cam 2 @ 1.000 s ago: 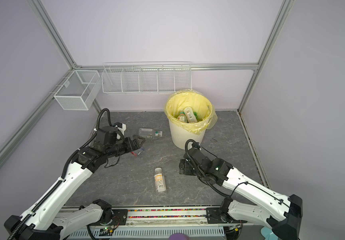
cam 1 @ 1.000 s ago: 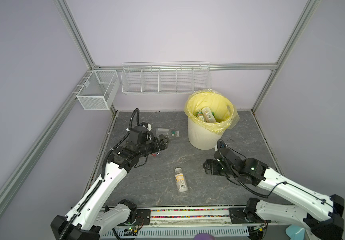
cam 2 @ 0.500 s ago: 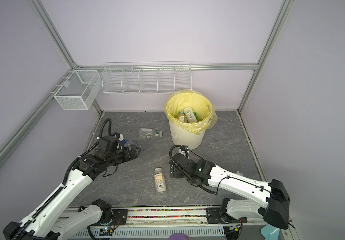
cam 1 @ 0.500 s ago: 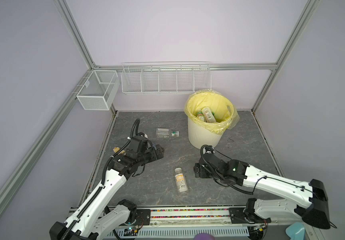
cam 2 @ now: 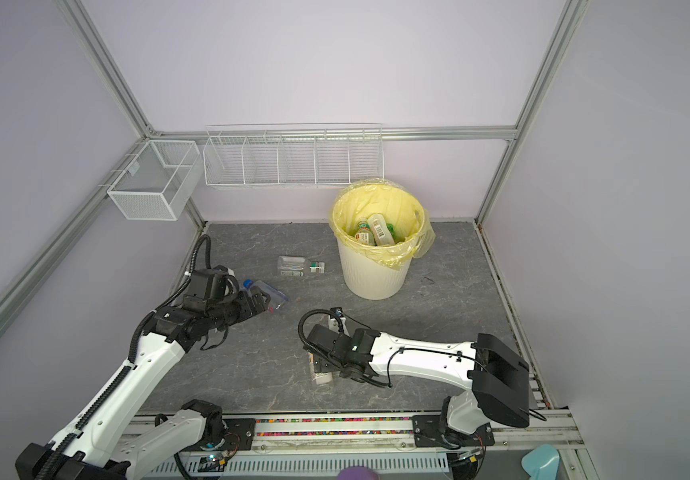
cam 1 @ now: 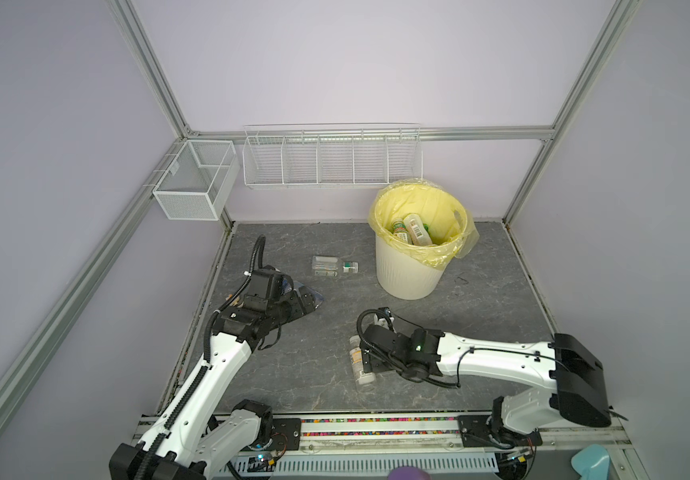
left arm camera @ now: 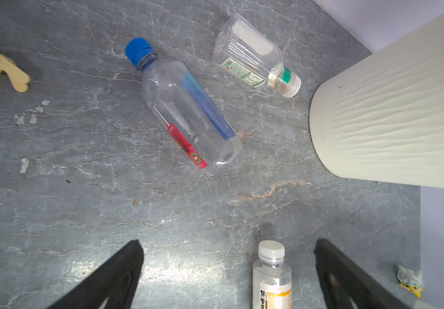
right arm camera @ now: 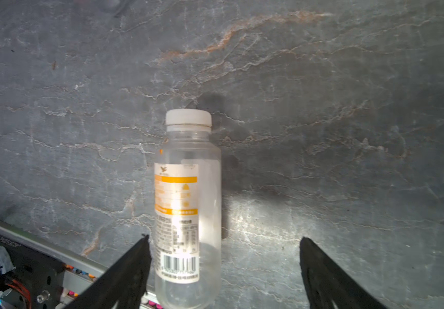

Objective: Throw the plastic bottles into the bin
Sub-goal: 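Lower the right gripper onto the orange-labelled tea bottle and close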

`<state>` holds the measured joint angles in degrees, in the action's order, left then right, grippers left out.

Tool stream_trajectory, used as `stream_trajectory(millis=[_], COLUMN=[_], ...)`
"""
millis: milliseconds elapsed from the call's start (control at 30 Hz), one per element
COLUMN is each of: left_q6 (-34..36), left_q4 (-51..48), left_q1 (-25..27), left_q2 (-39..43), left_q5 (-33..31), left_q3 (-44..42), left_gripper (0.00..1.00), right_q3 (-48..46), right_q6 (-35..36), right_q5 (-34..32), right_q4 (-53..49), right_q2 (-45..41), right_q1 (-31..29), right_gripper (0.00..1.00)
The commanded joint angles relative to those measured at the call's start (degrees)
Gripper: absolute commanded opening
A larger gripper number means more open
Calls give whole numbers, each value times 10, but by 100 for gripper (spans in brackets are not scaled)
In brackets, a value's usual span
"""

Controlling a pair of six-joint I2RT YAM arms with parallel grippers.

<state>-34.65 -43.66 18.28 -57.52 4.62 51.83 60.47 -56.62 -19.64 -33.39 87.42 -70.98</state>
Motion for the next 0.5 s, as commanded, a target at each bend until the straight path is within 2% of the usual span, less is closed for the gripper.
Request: stream_trajectory(millis=[0,467], left_q6=[22,21], left_q4=[-12,-22], left_q1=[-12,-17], left_q2=[-8,-32], left_q5=[14,-42], left_q3=[-10,-9], left_gripper=[100,100], right_q3=[17,66], right_q6=[-12,12], right_q5=[-1,55], right_q4=[13,3], right_q2=[17,102], right_q1=[-7,-9], right_gripper=[88,90])
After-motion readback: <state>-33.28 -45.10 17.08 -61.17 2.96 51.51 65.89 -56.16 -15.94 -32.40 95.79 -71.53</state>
